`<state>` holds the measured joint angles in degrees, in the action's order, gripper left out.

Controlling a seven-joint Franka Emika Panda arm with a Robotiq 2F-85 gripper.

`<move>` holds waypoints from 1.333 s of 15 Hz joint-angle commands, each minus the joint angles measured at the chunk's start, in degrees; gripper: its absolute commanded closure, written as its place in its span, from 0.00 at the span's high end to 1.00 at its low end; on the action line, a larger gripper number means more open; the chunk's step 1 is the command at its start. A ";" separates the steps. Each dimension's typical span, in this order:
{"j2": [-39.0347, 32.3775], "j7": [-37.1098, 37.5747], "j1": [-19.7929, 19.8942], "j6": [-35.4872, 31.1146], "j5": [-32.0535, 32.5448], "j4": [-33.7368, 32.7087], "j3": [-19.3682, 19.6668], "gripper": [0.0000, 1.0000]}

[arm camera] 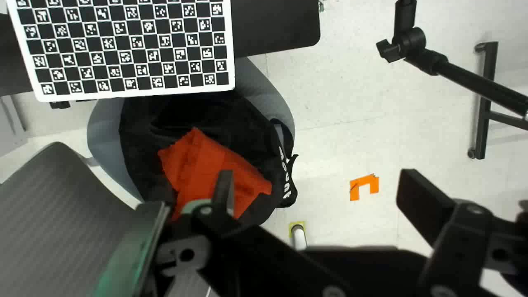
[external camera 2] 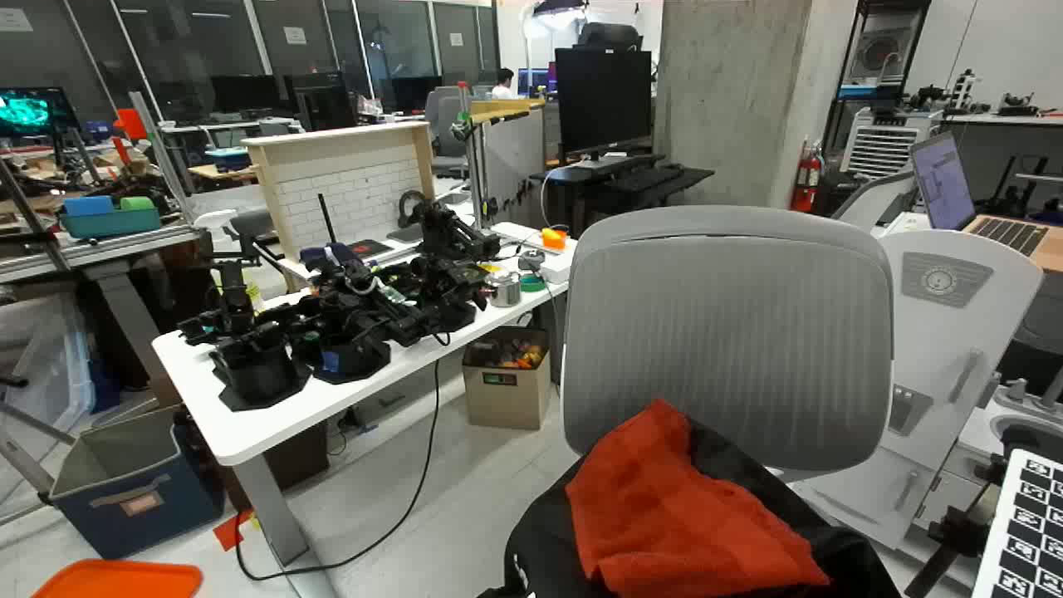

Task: Lift the towel and bag from the seat and put them on the head seat

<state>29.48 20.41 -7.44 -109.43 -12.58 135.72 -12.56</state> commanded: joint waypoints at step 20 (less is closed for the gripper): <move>-5.13 0.00 1.90 0.47 2.47 -5.97 0.53 1.00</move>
<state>28.84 20.41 -7.09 -109.44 -12.15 134.83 -12.54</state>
